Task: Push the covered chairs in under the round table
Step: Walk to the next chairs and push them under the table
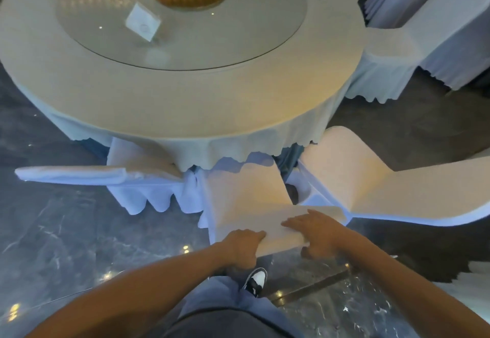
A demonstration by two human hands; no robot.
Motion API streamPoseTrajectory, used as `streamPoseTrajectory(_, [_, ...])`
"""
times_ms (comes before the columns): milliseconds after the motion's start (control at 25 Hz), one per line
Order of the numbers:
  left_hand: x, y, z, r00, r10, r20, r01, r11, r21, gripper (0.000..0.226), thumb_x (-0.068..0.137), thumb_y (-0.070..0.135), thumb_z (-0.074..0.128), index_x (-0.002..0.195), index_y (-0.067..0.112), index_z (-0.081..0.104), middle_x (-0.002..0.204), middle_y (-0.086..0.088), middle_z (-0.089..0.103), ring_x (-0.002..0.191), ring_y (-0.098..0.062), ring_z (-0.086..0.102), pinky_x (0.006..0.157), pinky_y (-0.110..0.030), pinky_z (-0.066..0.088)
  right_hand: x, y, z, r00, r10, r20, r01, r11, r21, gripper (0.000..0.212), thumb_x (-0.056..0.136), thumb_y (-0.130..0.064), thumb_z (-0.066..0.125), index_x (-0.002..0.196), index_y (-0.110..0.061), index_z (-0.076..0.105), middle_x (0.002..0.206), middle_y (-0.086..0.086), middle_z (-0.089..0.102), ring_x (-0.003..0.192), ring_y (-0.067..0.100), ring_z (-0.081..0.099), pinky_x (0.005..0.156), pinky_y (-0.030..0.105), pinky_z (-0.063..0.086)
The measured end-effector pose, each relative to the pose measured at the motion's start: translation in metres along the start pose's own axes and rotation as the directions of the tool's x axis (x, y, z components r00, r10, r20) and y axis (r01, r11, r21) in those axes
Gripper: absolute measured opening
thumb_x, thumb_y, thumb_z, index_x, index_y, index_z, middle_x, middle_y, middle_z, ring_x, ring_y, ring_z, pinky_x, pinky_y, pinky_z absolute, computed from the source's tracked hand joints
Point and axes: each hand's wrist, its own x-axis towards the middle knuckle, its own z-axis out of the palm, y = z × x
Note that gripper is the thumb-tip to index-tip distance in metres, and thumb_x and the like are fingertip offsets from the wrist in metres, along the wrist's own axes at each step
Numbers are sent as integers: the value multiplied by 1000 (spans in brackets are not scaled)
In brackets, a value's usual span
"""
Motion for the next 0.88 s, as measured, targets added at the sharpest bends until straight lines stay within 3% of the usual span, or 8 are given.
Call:
streamPoseTrajectory(120, [4, -5, -11, 1000, -20, -18, 19, 999, -35, 75, 84, 12, 62, 152, 17, 32, 130, -16, 58, 112, -34, 58, 90, -38, 47, 14, -2, -4, 1000, 14, -23, -17, 988, -151, 66, 89, -21, 58, 150, -33, 37, 154, -6, 41, 139, 17, 40, 114, 32, 29])
streamPoseTrajectory(240, [11, -22, -31, 995, -32, -97, 20, 993, -118, 71, 88, 12, 61, 153, 20, 35, 139, -13, 55, 123, -34, 54, 98, -38, 43, 33, -5, -17, 985, 61, -163, -79, 991, -104, 54, 92, -22, 57, 144, -31, 49, 144, -3, 54, 128, 20, 52, 105, 30, 40])
streamPoseTrajectory(320, [12, -34, -48, 985, -54, -166, 26, 985, -169, 66, 90, 9, 58, 151, 25, 39, 142, -9, 54, 126, -33, 53, 95, -35, 42, 49, -8, -31, 971, 85, -223, -109, 989, -99, 51, 91, -21, 57, 140, -33, 53, 133, 1, 62, 113, 23, 60, 90, 28, 45])
streamPoseTrajectory(400, [11, -45, -68, 962, -92, -256, 35, 975, -219, 56, 94, 8, 52, 147, 25, 47, 138, -6, 57, 119, -28, 56, 88, -27, 41, 69, -13, -46, 967, 81, -242, -115, 985, -132, 50, 92, -20, 53, 140, -34, 53, 125, 3, 65, 105, 25, 61, 77, 28, 40])
streamPoseTrajectory(520, [17, -68, -84, 924, -173, -341, 79, 959, -274, 45, 99, 5, 45, 141, 17, 54, 131, -8, 61, 101, -21, 55, 74, -13, 38, 96, -22, -60, 958, 89, -274, -123, 986, -109, 45, 94, -24, 52, 138, -35, 54, 123, 3, 65, 105, 26, 61, 83, 31, 42])
streamPoseTrajectory(640, [22, -95, -98, 902, -249, -352, 155, 950, -273, 50, 95, 4, 47, 141, 23, 53, 126, -8, 63, 99, -21, 57, 76, -25, 38, 122, -30, -71, 942, 102, -320, -124, 991, -48, 43, 93, -23, 54, 134, -34, 58, 119, 3, 67, 103, 26, 63, 83, 31, 44])
streamPoseTrajectory(880, [35, -122, -129, 880, -273, -389, 206, 957, -206, 52, 86, 4, 51, 131, 27, 62, 111, -6, 69, 99, -26, 62, 70, -30, 40, 153, -38, -98, 914, 155, -374, -148, 988, 45, 41, 80, -17, 65, 119, -32, 65, 102, 3, 68, 82, 23, 58, 68, 31, 43])
